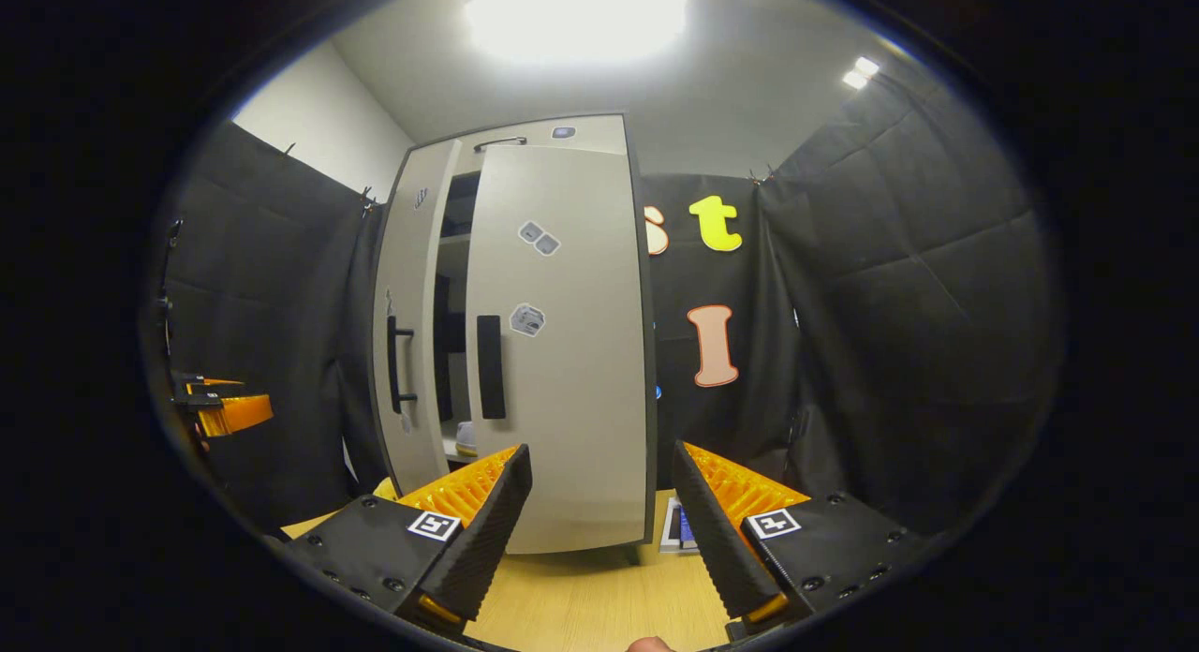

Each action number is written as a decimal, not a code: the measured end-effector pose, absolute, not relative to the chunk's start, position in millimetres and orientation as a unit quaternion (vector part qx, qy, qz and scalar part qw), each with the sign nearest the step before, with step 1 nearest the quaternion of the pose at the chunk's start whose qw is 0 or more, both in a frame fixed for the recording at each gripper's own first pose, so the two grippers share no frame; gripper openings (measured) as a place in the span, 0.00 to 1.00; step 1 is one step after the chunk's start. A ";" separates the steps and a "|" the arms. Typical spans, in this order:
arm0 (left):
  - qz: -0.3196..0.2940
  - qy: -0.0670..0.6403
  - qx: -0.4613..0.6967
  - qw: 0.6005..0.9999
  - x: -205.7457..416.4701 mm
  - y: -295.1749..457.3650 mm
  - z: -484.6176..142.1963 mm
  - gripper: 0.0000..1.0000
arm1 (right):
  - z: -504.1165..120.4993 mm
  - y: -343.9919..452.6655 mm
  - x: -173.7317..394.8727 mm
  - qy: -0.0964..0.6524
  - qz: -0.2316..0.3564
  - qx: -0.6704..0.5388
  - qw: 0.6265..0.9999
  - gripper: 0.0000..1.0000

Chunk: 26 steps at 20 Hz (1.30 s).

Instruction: Grab one shoe with the right hand and put it into the shoe cabinet, grab the other shoe with the left hand and put it into the shoe cabinet; then close the right door with the right hand and the left door with the left hand.

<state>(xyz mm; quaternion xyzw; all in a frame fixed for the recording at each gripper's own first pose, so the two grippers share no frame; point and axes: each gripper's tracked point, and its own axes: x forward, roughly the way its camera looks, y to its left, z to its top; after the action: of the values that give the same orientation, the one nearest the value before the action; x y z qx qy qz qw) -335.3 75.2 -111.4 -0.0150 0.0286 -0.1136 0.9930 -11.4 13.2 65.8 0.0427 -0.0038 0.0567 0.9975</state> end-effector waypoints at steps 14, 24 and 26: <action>-0.106 0.028 -0.011 0.994 -383.7 101.6 -131.3 0.94 | 57.3 48.6 -55.7 -0.009 0.071 0.036 0.997 0.95; -0.094 0.036 -0.010 0.995 -384.0 114.5 -143.1 0.94 | 56.2 49.7 -55.5 -0.010 0.065 0.044 0.997 0.92; -0.092 0.036 -0.011 0.995 -383.2 115.9 -144.2 0.94 | 55.8 49.6 -54.2 -0.009 0.064 0.044 0.997 0.95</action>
<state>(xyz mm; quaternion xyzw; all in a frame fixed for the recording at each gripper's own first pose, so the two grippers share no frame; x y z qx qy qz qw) -383.2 115.9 -144.2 -0.0106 0.0359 -0.0916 0.9951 -54.2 49.6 55.8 0.0436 -0.0093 0.0641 0.9969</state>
